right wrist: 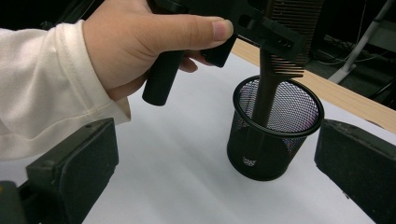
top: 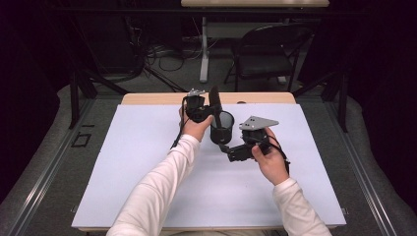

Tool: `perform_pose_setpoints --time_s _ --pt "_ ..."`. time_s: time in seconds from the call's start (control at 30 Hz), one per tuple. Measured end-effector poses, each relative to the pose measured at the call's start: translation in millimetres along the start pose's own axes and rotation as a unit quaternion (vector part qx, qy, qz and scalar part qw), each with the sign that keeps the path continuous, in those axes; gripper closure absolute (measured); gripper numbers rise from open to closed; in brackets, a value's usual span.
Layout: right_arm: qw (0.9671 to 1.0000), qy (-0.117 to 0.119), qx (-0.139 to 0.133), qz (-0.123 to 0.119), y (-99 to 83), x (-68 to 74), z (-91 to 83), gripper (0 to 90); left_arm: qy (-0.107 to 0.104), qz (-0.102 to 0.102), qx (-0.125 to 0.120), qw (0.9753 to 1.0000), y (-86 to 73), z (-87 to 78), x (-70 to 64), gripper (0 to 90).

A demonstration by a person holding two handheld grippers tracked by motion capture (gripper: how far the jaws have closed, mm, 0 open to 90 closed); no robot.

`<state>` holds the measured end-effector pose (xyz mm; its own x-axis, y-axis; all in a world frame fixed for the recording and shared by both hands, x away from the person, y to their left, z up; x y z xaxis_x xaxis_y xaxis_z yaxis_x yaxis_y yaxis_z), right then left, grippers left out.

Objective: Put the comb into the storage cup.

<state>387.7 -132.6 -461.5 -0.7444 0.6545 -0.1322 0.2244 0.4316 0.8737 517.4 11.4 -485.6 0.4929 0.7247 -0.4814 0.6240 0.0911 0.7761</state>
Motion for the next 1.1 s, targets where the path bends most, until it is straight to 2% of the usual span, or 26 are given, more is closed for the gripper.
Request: perform_pose_setpoints --time_s 0.57,1.1 --pt "1.0 -0.001 0.001 0.0 -0.5 -0.3 0.5 0.0 -0.011 -0.02 -0.003 0.9997 -3.0 5.4 0.8 83.6" --pt "1.0 -0.001 0.001 0.0 -0.5 0.0 0.6 0.0 -0.008 -0.015 -0.003 0.9999 -3.7 6.0 1.3 83.5"
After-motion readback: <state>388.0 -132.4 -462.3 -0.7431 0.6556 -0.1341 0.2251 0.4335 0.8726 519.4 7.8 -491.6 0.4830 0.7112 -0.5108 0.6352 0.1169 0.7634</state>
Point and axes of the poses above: each handheld gripper's, and its own axes: z roughly forward along the jaws, y roughly out of its top, x roughly to its left, the point moved 4 cm from there along z, roughly forward along the jaws, and after that the axes turned 8 degrees about -z, right-handed, at the moved point
